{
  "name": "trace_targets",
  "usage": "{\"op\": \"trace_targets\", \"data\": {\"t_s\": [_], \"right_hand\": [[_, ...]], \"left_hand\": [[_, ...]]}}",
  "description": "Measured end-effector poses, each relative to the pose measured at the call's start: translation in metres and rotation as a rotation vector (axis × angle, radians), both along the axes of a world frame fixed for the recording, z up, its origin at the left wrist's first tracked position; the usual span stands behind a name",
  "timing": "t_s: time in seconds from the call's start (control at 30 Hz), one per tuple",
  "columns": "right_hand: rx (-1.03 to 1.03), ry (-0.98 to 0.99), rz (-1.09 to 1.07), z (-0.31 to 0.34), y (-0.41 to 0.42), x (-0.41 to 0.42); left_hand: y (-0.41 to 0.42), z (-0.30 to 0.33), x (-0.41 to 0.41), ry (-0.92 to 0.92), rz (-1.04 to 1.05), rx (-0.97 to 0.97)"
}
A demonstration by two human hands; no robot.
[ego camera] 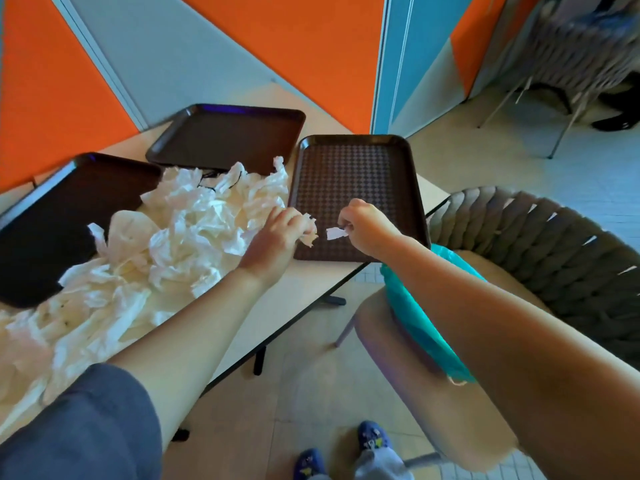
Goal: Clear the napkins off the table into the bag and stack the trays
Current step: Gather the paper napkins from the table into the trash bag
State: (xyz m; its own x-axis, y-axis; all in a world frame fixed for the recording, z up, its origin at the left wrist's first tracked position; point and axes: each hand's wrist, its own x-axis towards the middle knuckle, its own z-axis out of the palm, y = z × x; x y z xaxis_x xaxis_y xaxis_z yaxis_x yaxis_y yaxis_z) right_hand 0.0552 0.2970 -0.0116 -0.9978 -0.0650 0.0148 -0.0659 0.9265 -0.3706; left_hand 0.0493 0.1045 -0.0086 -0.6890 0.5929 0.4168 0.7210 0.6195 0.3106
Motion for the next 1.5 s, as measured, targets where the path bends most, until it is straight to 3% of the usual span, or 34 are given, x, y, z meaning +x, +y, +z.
{"op": "trace_targets", "data": {"t_s": [0.4, 0.67, 0.97, 1.2, 1.5], "right_hand": [[-0.031, -0.066, -0.187, -0.018, 0.148, 0.039], [-0.066, -0.229, -0.324, -0.076, 0.216, 0.091], [-0.055, -0.496, -0.287, -0.131, 0.226, 0.120], [-0.037, -0.449, -0.297, -0.130, 0.235, 0.107], [0.028, -0.342, -0.211, -0.092, 0.221, 0.065]], "left_hand": [[0.162, -0.022, 0.018, -0.014, -0.382, -0.122], [0.243, -0.078, 0.046, -0.588, -0.343, 0.041], [0.262, -0.138, 0.061, -0.837, -0.250, -0.168], [0.258, -0.138, 0.051, -0.800, -0.239, -0.200], [0.237, -0.098, 0.035, -0.583, -0.229, -0.096]]}}
